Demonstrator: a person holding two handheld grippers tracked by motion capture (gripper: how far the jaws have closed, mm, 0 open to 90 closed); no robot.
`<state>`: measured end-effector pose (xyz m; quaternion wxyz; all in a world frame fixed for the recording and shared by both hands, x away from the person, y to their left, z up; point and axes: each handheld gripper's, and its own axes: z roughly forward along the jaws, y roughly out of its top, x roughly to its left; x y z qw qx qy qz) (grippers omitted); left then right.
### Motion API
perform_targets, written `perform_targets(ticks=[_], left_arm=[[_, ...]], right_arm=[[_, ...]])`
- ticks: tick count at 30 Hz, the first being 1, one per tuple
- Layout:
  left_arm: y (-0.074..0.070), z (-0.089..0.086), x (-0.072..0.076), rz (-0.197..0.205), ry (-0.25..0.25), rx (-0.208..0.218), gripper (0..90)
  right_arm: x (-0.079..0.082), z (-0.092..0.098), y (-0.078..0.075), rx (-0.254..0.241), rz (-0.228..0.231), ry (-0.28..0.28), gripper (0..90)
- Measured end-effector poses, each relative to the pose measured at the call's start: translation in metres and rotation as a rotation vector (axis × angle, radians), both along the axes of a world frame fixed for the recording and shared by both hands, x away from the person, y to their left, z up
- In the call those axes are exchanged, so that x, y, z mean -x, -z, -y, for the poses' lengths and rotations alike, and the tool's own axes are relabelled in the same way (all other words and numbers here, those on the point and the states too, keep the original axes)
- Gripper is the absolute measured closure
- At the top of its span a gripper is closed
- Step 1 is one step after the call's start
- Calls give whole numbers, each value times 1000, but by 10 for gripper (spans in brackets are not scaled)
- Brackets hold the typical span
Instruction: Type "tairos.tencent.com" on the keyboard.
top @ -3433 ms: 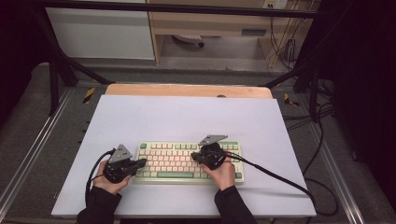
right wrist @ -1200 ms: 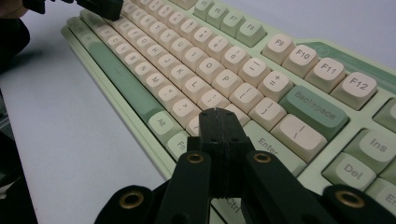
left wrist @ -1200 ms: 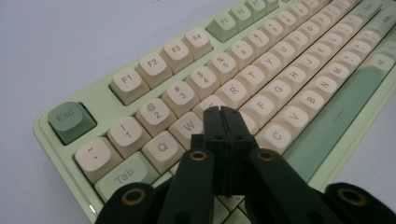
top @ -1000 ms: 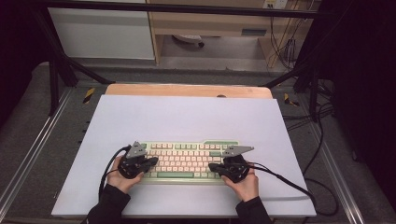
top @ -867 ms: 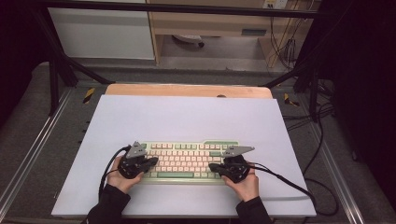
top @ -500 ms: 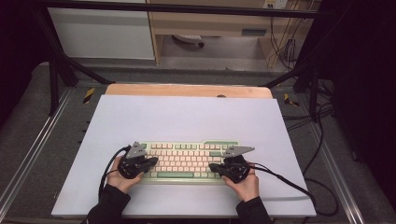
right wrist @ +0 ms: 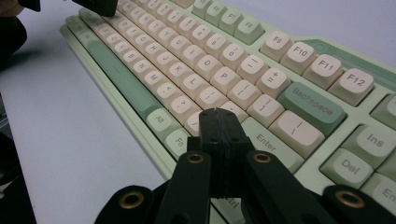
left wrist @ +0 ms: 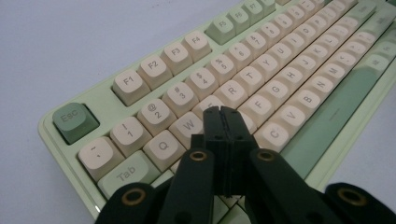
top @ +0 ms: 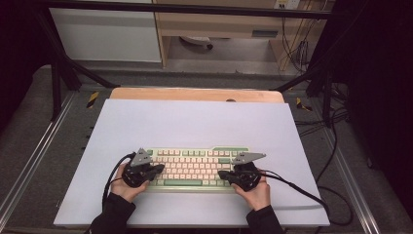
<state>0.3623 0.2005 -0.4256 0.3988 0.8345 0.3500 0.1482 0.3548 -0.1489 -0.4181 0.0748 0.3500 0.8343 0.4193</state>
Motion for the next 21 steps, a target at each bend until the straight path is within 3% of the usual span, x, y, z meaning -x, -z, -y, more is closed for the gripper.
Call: perform_targets(ticks=[21], left_arm=[[-6, -18, 9, 2, -9, 26, 898]], right_arm=[[0, -2, -4, -3, 3, 1, 900]])
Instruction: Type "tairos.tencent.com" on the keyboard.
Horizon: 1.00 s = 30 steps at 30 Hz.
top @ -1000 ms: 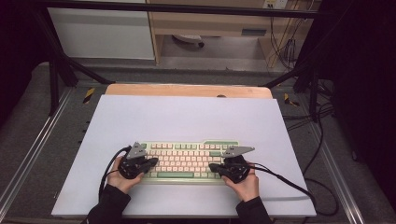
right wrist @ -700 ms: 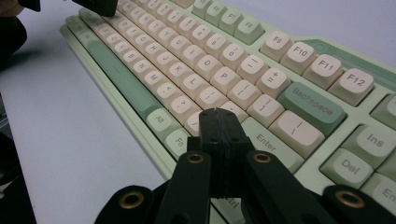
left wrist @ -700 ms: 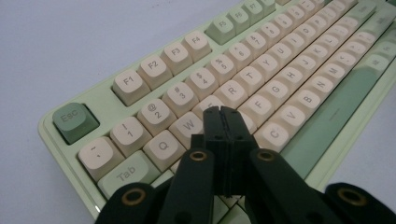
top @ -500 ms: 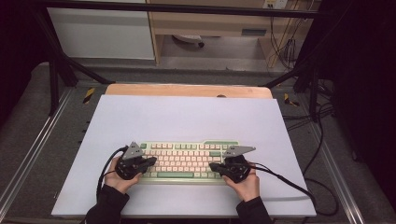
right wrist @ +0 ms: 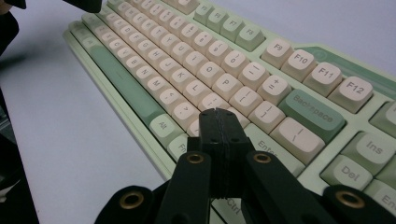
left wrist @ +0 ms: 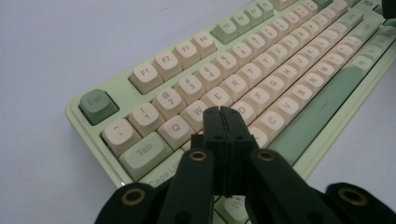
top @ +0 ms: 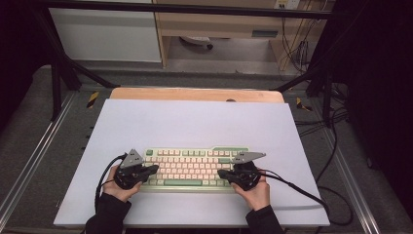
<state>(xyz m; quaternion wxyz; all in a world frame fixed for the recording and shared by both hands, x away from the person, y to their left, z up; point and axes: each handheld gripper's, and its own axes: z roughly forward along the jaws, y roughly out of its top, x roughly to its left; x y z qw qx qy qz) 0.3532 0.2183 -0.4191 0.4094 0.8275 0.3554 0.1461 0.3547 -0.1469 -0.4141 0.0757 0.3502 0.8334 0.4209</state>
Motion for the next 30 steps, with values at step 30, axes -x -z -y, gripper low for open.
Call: perform_targets(ticks=[30], left_arm=[[5, -13, 4, -12, -16, -1, 897]], right_arm=[[-11, -39, 7, 25, -9, -58, 900]])
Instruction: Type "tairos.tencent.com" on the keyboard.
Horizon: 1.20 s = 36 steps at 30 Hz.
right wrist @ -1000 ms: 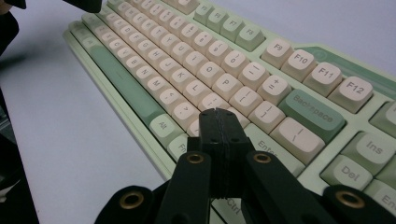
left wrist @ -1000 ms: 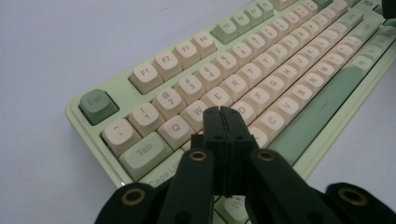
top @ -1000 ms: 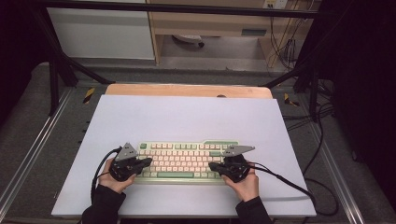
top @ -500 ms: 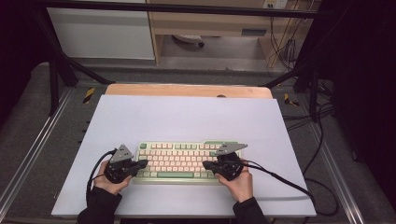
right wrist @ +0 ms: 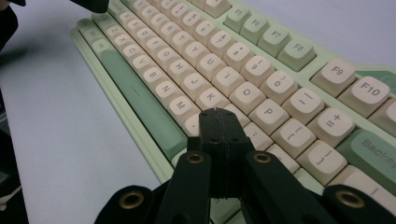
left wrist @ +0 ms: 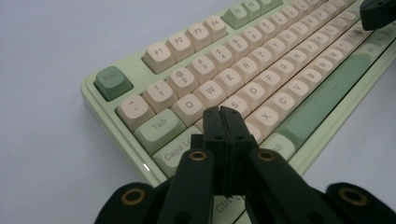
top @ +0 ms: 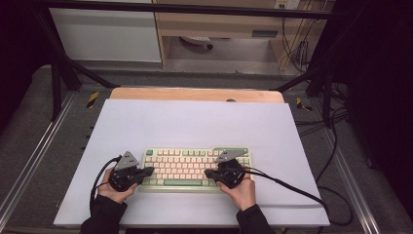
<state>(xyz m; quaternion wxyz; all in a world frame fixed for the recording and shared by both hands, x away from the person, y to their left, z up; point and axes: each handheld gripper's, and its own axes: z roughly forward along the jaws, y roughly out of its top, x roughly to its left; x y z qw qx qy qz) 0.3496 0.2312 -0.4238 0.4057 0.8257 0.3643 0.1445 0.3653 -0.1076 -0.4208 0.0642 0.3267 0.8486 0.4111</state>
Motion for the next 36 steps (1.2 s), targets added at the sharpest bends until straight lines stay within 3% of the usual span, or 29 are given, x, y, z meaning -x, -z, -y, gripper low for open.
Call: perform_targets(ticks=[23, 36], left_arm=[[1, 0, 0, -3, 0, -2, 897], [0, 0, 1, 1, 3, 3, 897]], right_arm=[[0, -3, 10, 32, 6, -6, 900], [3, 6, -3, 17, 27, 7, 900]])
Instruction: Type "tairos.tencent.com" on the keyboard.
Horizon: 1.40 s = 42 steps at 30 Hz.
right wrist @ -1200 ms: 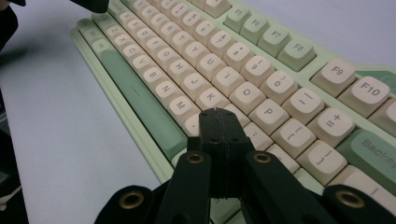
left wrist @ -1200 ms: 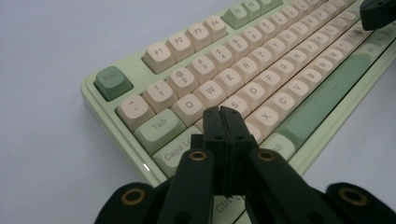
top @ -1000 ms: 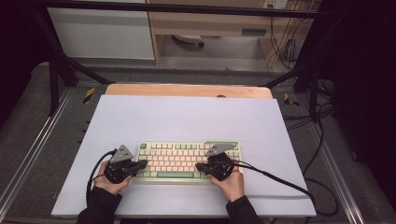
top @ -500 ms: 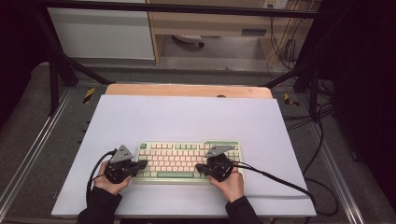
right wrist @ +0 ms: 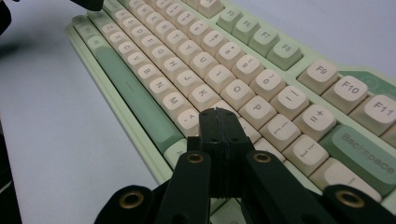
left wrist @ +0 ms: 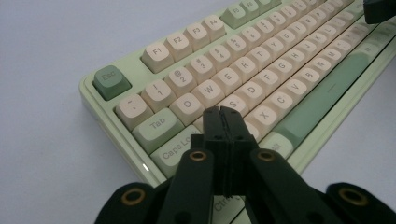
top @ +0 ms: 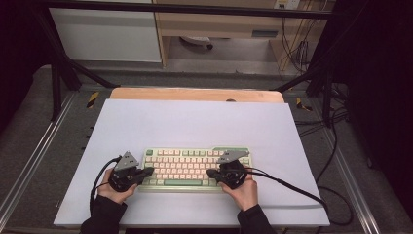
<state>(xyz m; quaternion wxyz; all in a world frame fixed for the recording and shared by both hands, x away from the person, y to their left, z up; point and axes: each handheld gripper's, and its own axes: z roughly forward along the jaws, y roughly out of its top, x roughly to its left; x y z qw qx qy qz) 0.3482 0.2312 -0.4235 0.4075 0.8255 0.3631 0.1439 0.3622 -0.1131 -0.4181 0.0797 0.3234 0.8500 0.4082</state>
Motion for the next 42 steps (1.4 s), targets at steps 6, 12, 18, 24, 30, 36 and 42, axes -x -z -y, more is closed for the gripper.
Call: perform_targets(ticks=[6, 12, 18, 24, 30, 36, 42], left_arm=[[-1, 1, 1, 2, 1, 5, 897], [-2, 4, 1, 2, 0, 4, 897], [-4, 6, 1, 2, -4, 6, 897], [-7, 11, 1, 7, 2, 5, 897], [-10, 19, -1, 9, 6, 0, 897], [-11, 27, -3, 10, 15, -7, 897], [-11, 31, -6, 10, 17, -9, 896]], right_arm=[[1, 11, 0, -7, -1, 19, 900], [2, 22, 3, -10, -3, 33, 900], [3, 31, 2, -13, -2, 43, 900], [4, 35, 1, -19, 4, 48, 900], [5, 38, -1, -20, 4, 50, 900], [5, 38, -1, -19, 6, 48, 900], [5, 38, -1, -19, 6, 48, 900]])
